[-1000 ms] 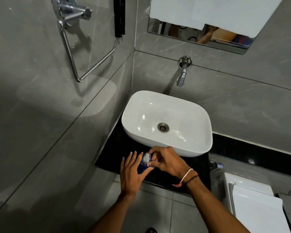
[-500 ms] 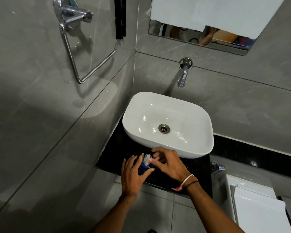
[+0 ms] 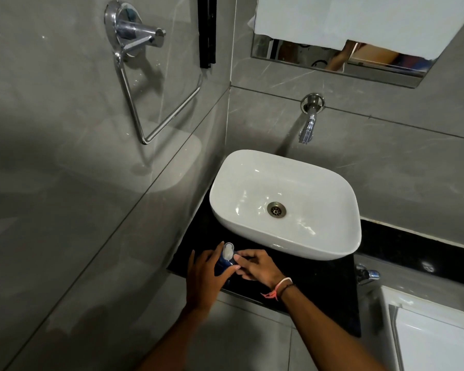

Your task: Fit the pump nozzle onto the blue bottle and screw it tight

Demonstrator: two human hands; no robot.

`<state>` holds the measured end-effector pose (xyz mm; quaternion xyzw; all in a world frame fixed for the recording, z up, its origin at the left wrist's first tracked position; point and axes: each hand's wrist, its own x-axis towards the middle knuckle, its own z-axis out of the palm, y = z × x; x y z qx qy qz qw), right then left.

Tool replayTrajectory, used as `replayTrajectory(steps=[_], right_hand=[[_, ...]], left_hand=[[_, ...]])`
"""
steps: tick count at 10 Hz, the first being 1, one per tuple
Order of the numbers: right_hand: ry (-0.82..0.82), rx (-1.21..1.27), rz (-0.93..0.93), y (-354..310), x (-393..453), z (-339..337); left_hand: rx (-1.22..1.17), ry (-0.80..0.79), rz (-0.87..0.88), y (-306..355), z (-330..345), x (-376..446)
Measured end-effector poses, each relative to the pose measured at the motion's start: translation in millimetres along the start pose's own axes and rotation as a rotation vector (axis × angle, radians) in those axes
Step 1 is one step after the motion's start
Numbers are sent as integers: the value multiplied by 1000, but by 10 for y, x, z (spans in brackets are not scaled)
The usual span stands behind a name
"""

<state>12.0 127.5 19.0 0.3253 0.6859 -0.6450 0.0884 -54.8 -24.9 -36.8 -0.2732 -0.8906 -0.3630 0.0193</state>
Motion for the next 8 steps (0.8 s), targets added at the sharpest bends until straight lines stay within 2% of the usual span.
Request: replayTrajectory(steps=[2, 3, 4, 5, 6, 7, 8], right_hand=[[-62, -54, 11, -274, 281, 397], [-24, -204, -71, -316, 271, 436], [197, -463, -344, -320, 104, 329], [366, -622, -554, -315, -29, 158], [643, -825, -743, -360, -221, -166], [884, -887, -773, -544, -358, -644], [991, -981, -731, -773, -500, -937]], left_hand=[[31, 45, -23, -336, -330, 157], [33, 58, -5, -350, -416, 176], [-16, 114, 3, -276, -500, 196], [-53, 177, 43, -153, -598, 275], [65, 211, 272, 159, -736, 510], [221, 214, 471, 748, -718, 876], [344, 161, 554, 1224, -745, 1064]])
